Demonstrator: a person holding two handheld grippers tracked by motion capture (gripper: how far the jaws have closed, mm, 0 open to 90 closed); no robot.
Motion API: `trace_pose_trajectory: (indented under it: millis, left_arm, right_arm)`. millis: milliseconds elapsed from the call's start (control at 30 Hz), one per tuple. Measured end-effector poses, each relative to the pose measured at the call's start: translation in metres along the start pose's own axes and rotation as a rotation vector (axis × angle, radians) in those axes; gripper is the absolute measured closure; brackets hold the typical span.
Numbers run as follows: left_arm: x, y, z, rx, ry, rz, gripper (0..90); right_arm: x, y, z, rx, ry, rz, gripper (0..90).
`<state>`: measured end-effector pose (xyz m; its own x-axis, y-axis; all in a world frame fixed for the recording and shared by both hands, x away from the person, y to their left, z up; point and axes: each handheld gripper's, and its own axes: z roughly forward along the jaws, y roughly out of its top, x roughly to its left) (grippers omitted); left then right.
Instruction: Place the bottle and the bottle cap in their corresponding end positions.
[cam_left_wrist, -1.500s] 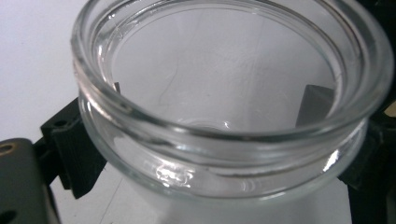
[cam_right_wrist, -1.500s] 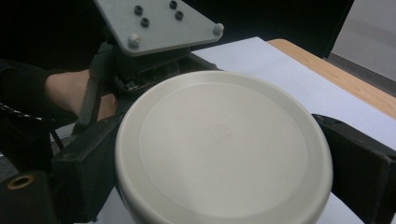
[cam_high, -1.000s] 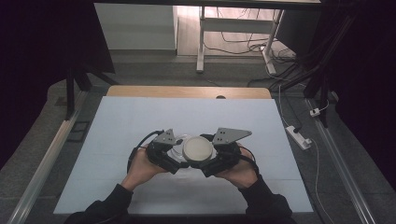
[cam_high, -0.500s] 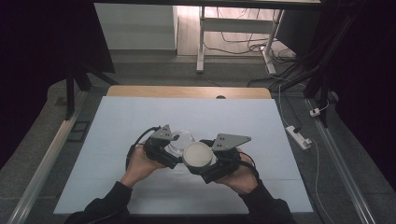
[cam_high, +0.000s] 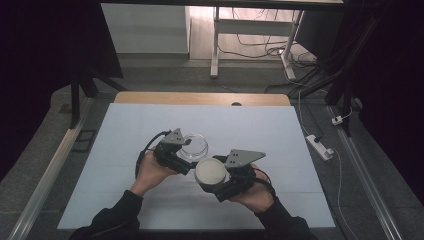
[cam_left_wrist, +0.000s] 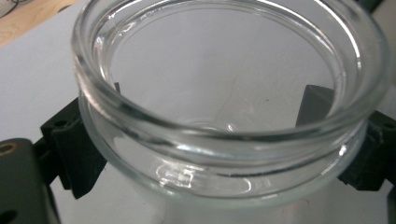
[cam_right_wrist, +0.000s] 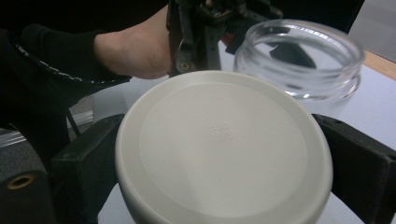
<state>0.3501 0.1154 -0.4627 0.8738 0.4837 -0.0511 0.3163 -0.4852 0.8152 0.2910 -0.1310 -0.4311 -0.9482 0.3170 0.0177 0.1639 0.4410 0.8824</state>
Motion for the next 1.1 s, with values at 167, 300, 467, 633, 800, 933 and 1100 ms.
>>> trace_pose_trajectory:
  millis: [167, 300, 467, 633, 800, 933, 1100]
  left_arm:
    - [0.004, 0.002, 0.001, -0.006, 0.010, 0.001, 7.3]
    - [0.009, 0.005, 0.001, -0.016, 0.021, -0.004, 7.3]
    - [0.017, 0.011, 0.007, -0.024, 0.035, -0.002, 7.3]
    - [0.023, 0.015, 0.015, -0.025, 0.044, -0.001, 7.3]
    - [0.030, 0.016, 0.023, -0.024, 0.053, -0.004, 7.3]
    - [0.036, 0.016, 0.029, -0.028, 0.056, -0.010, 7.3]
    - [0.041, 0.017, 0.037, -0.027, 0.066, -0.007, 7.3]
  right_arm:
    - [0.001, -0.005, 0.003, 0.000, 0.001, -0.003, 7.6]
    - [0.002, -0.010, 0.006, 0.003, 0.004, -0.002, 7.6]
    - [0.002, -0.018, 0.011, 0.012, -0.001, 0.001, 7.6]
    - [0.002, -0.027, 0.015, 0.003, -0.015, 0.005, 7.6]
    - [-0.001, -0.036, 0.020, 0.007, -0.025, 0.021, 7.6]
    - [-0.002, -0.042, 0.025, 0.018, -0.031, 0.017, 7.6]
    - [-0.001, -0.047, 0.032, 0.031, -0.032, 0.017, 7.5]
